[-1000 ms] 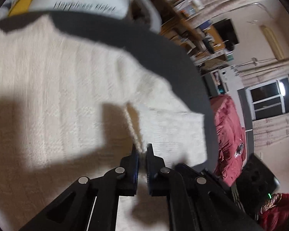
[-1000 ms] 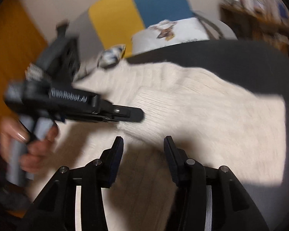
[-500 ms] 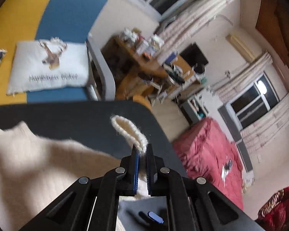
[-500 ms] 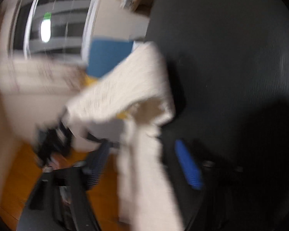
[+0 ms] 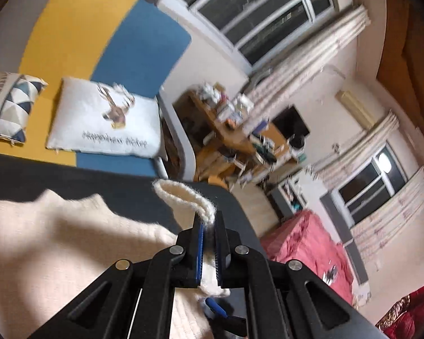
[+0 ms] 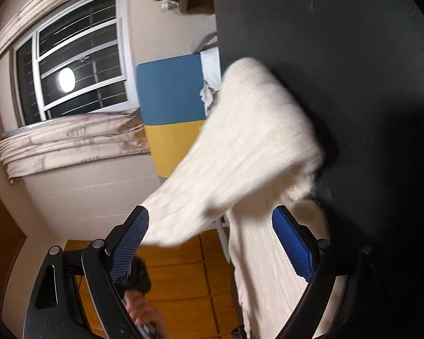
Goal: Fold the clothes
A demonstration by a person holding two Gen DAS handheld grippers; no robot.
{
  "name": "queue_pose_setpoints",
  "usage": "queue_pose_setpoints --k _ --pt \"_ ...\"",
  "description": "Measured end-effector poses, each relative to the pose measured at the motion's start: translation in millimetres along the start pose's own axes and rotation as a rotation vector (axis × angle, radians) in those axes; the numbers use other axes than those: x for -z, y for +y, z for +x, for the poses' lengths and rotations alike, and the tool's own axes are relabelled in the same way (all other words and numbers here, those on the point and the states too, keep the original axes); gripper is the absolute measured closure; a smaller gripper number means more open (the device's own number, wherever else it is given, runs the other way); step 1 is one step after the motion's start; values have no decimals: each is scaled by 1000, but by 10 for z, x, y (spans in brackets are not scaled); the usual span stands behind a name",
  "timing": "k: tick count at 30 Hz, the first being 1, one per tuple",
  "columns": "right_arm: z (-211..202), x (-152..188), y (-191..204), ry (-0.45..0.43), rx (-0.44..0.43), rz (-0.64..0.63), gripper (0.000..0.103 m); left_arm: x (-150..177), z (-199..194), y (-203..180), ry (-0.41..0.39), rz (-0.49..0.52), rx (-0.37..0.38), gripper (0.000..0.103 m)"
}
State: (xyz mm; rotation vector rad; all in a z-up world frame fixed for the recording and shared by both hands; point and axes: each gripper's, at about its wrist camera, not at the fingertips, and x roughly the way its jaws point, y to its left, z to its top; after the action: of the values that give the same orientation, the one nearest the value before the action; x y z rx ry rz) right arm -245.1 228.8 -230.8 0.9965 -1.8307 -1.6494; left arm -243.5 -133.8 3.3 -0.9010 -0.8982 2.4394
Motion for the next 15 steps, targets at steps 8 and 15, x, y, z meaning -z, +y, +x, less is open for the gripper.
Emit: queue_pose_setpoints --k 8,15 --pt "266 -79 61 -33 82 -37 11 174 -315 785 13 -73 -91 98" --pt "323 -74 76 -27 158 -97 11 676 -518 1524 62 -143 -218 98"
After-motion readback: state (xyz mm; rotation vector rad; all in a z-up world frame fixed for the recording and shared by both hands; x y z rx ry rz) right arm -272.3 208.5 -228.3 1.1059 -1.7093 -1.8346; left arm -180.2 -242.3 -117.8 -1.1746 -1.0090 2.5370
